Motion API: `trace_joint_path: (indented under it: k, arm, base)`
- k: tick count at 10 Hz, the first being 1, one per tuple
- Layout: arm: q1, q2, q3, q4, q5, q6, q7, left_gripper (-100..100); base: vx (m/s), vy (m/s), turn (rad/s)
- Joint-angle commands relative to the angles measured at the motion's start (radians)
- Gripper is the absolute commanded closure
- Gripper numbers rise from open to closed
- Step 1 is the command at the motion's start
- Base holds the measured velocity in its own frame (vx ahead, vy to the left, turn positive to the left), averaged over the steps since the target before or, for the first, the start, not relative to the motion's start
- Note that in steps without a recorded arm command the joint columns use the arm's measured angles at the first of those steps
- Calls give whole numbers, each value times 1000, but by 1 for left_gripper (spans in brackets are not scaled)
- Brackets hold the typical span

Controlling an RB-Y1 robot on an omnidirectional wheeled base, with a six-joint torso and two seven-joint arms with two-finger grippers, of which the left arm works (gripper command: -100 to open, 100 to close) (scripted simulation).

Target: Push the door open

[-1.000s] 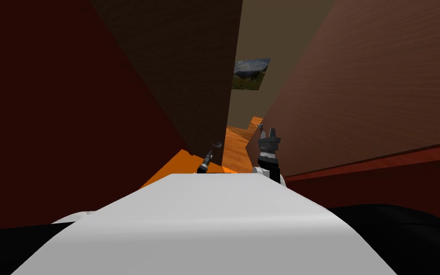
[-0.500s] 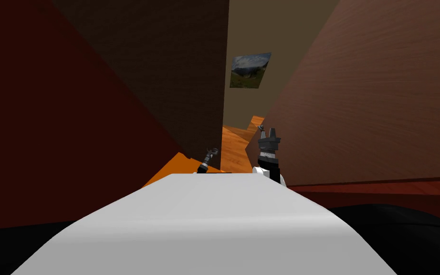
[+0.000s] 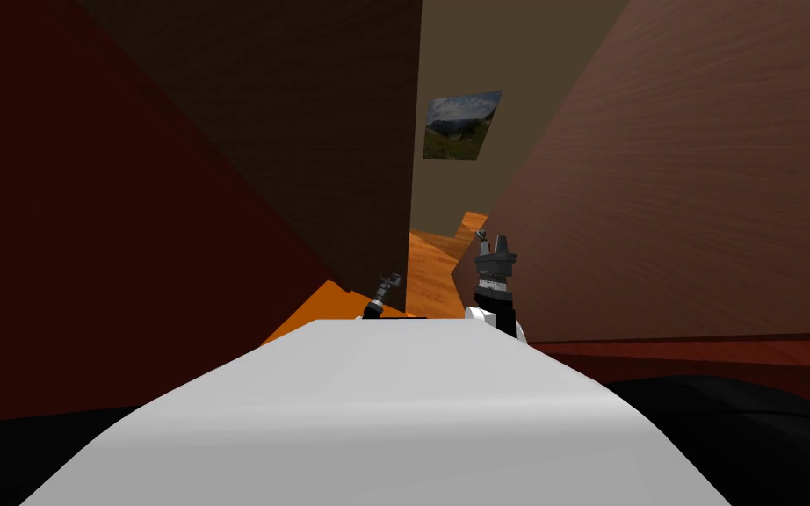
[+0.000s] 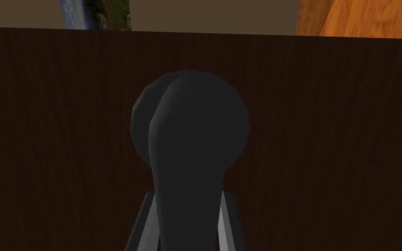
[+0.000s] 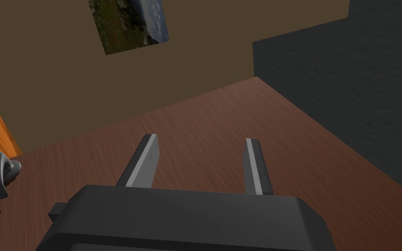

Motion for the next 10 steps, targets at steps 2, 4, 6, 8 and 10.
trace_joint_path:
  k: [2,4,6,8,10]
  arm:
    - [5,1,-1,1,0,-3,0,100]
    - [-5,7,22,7,9,0,-8,100]
    - [-9,11,42,13,16,-1,-14,100]
    - [-13,14,60,18,23,-1,-20,100]
    - [-18,16,79,24,31,-1,-27,100]
  base:
    - [0,0,0]
    - [123,-102,49]
    - [134,-91,34]
    - [144,-84,48]
    - [160,-106,48]
